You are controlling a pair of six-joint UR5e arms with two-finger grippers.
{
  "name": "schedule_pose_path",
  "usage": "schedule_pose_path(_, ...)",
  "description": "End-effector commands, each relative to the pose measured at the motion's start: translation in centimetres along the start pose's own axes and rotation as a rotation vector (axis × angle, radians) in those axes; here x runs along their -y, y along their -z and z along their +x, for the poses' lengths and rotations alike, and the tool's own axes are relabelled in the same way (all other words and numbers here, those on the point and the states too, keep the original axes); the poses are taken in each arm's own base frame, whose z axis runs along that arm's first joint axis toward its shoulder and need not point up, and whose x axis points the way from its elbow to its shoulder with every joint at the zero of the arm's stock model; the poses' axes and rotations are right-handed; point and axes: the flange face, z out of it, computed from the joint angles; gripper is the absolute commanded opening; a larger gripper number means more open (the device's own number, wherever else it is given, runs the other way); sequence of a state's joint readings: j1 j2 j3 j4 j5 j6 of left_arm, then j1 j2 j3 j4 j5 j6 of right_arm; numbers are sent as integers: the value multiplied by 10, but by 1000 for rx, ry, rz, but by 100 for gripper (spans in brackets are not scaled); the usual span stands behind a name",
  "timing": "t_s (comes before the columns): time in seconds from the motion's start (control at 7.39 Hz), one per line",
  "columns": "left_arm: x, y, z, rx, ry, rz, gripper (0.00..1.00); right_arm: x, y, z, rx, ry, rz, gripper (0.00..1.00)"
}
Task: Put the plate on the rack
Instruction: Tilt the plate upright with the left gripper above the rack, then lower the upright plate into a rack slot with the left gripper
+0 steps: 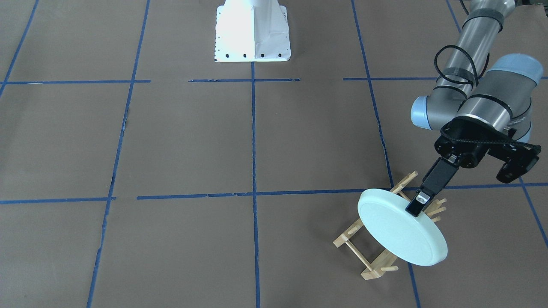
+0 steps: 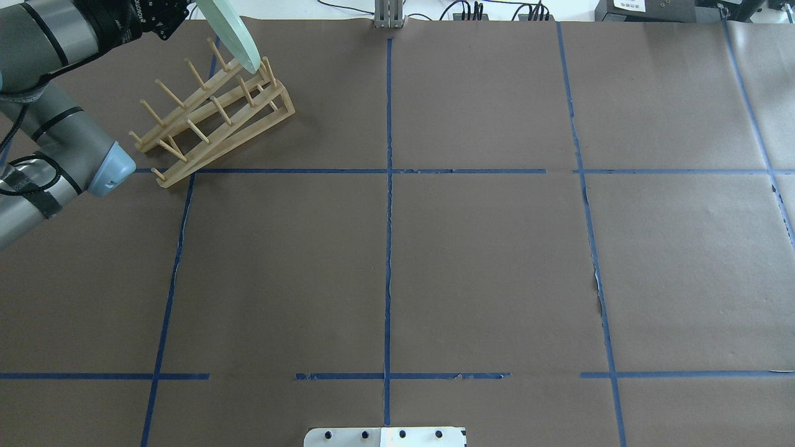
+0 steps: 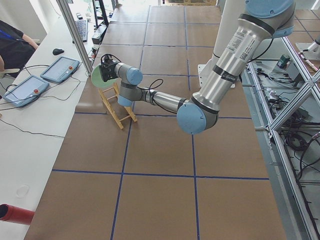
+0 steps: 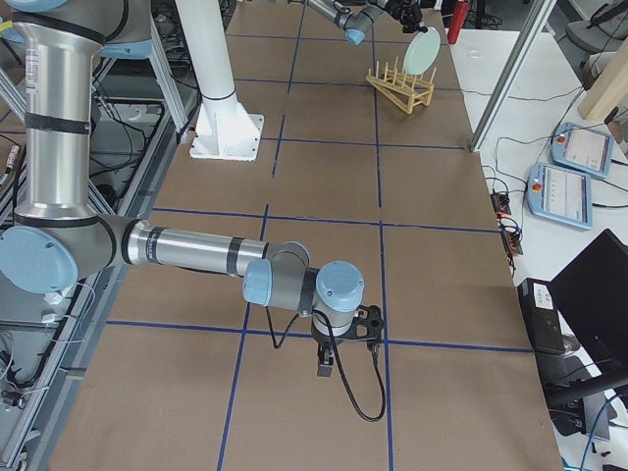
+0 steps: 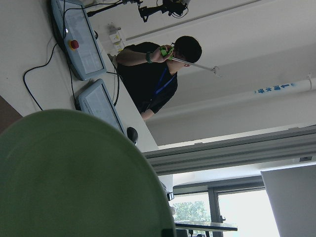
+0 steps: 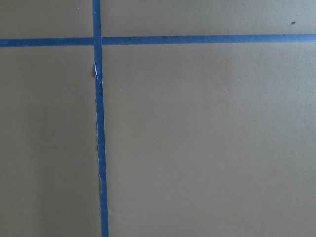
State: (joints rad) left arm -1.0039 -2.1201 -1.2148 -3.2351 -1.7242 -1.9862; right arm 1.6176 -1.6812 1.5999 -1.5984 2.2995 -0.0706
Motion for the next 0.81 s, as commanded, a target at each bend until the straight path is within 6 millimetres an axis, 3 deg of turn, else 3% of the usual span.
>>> schedule_pose_path(0.0, 6, -13, -10, 26, 3, 11, 0, 0, 0, 0, 0, 1, 0, 100)
schedule_pose_path(0.68, -11, -20, -38, 71, -1, -9, 0, 0, 0, 0, 0, -1, 1, 100)
